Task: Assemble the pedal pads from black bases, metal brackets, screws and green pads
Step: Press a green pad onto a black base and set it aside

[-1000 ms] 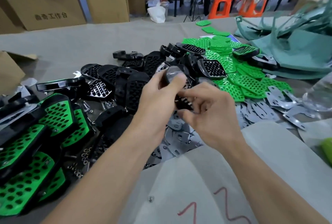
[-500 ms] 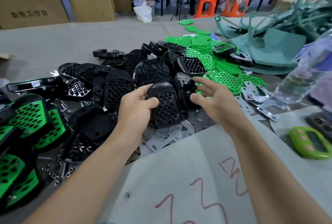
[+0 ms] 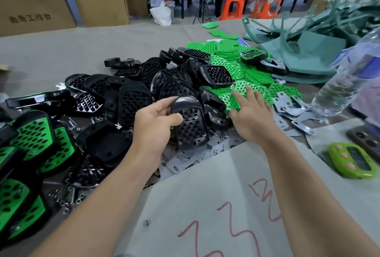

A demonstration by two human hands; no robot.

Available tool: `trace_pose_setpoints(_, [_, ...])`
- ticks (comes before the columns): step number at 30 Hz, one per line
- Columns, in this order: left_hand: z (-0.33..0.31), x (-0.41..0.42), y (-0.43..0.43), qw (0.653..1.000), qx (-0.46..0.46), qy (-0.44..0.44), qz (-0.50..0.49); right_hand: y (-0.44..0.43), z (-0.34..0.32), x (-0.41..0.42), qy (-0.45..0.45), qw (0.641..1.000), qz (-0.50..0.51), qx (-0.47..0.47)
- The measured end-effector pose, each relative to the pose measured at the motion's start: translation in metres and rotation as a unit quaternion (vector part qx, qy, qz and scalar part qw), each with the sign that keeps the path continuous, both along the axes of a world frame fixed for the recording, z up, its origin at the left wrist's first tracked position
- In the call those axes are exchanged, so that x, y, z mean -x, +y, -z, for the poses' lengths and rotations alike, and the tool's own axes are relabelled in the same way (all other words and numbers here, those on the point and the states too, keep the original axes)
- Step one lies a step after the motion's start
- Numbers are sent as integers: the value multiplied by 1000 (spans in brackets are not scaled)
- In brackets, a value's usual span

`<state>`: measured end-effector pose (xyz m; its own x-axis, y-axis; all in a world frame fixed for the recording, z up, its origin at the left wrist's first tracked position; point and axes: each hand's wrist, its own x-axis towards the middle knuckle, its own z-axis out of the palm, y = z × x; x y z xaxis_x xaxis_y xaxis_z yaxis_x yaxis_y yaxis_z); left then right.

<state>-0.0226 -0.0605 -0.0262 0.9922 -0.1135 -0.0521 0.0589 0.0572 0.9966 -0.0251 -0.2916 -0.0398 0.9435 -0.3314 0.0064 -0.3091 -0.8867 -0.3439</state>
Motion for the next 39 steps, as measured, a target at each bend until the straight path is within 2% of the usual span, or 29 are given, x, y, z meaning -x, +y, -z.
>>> trace_pose_setpoints(4, [-1, 0, 2, 999, 38, 20, 9, -1, 1, -1, -30, 999, -8, -30])
trace_pose_setpoints(8, [-4, 2, 2, 997, 63, 28, 21, 1, 1, 0, 11, 999, -33, 3])
trace_pose_setpoints(13, [-6, 6, 1, 997, 61, 39, 13, 3, 1, 0, -91, 995, -18, -45])
trace_pose_setpoints(15, [-5, 6, 1, 998, 41, 40, 24, 6, -3, 2, -158, 985, -6, -70])
trace_pose_setpoints(18, [-3, 5, 1, 999, 22, 36, 23, 10, -12, 4, -339, 934, 72, -87])
trace_pose_setpoints(19, [-2, 5, 1, 999, 17, 37, 17, 13, -17, 6, -389, 907, 98, -124])
trace_pose_setpoints(21, [0, 4, 0, 999, 1, 40, 1, 21, -27, 10, -443, 848, 99, -274])
trace_pose_setpoints(24, [1, 3, -3, 999, -20, 27, -20, 44, -32, 17, -379, 773, 71, -504])
trace_pose_setpoints(26, [1, 2, -4, 999, -24, 15, -35, 61, -32, 19, -304, 759, 54, -573])
trace_pose_setpoints(32, [1, 0, -5, 999, 8, 2, -33, 70, -29, 19, -222, 777, -35, -588])
trace_pose_setpoints(36, [2, -1, -5, 999, 37, 1, -22, 72, -26, 18, -217, 796, -62, -561])
trace_pose_setpoints(39, [1, 0, -4, 997, 78, 4, -20, 71, -27, 21, -214, 796, -70, -562])
